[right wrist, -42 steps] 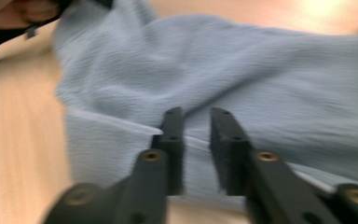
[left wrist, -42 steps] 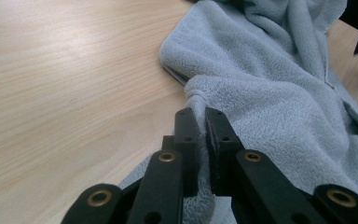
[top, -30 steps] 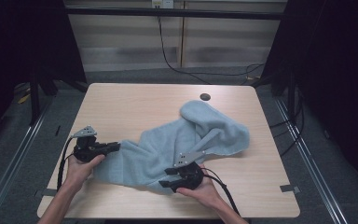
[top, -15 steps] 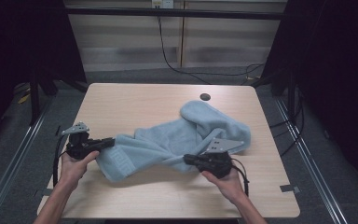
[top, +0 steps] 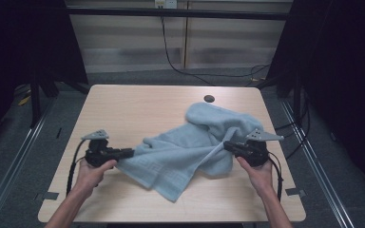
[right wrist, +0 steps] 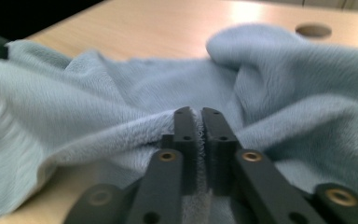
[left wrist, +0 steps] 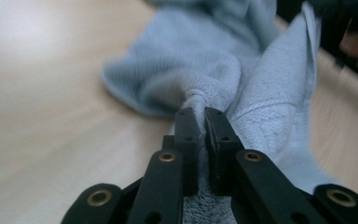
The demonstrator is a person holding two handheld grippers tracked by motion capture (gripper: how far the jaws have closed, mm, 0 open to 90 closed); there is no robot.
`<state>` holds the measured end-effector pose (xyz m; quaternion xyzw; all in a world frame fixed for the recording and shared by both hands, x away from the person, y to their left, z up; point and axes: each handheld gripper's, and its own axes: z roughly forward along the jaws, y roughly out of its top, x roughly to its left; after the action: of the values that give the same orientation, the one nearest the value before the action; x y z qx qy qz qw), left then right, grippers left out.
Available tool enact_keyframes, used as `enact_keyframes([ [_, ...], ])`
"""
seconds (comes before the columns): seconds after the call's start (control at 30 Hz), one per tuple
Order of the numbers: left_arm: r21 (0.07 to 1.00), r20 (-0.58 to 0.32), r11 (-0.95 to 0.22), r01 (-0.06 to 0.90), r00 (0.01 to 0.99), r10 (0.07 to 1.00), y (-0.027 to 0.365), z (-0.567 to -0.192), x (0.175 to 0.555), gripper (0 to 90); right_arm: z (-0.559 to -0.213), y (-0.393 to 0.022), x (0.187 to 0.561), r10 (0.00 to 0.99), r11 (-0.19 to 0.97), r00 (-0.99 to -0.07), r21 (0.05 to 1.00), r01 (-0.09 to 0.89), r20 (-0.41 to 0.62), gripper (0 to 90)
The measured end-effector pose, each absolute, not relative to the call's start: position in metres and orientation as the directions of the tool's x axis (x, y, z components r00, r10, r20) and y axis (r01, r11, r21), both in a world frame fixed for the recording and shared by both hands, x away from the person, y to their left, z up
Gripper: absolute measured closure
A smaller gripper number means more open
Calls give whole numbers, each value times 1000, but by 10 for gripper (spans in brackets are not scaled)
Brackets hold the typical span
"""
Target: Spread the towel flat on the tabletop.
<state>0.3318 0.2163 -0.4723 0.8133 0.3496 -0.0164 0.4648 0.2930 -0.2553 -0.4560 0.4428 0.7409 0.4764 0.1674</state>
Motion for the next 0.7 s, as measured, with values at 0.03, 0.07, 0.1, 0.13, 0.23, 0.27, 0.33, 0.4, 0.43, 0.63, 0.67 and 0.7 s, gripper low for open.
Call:
enact_keyframes([
  [0.03,735,-350,-344,584,761,545,212,-475,329,822,-458,-254,293,825,155,-538,846,510,173,725],
  [0.07,737,-350,-351,578,770,534,210,-476,327,810,-457,-253,293,825,161,-541,848,505,166,690],
  [0.1,742,-342,-356,568,777,528,209,-475,325,807,-454,-251,290,822,151,-544,855,495,170,664],
  [0.13,744,-339,-356,565,779,528,209,-474,323,793,-449,-247,285,817,146,-552,865,480,169,630],
  [0.23,740,-347,-354,571,776,526,211,-475,320,759,-436,-223,265,778,180,-610,877,445,150,565],
  [0.27,735,-354,-355,578,773,526,212,-476,319,746,-434,-213,259,759,201,-634,874,442,146,561],
  [0.33,734,-347,-360,577,773,531,213,-478,316,749,-440,-195,247,707,226,-686,864,450,172,576],
  [0.4,734,-347,-363,574,776,526,212,-478,313,747,-452,-176,237,651,269,-731,839,473,204,613],
  [0.43,733,-343,-369,571,779,525,211,-479,312,749,-460,-166,232,630,303,-749,822,482,207,623],
  [0.63,715,-359,-403,572,794,490,199,-486,303,740,-499,-124,227,594,469,-786,720,511,171,436],
  [0.67,718,-362,-400,570,796,485,198,-485,302,714,-502,-123,226,590,481,-794,726,491,146,440],
  [0.7,722,-366,-394,569,797,481,197,-484,302,689,-502,-123,225,591,484,-796,732,480,131,442],
])
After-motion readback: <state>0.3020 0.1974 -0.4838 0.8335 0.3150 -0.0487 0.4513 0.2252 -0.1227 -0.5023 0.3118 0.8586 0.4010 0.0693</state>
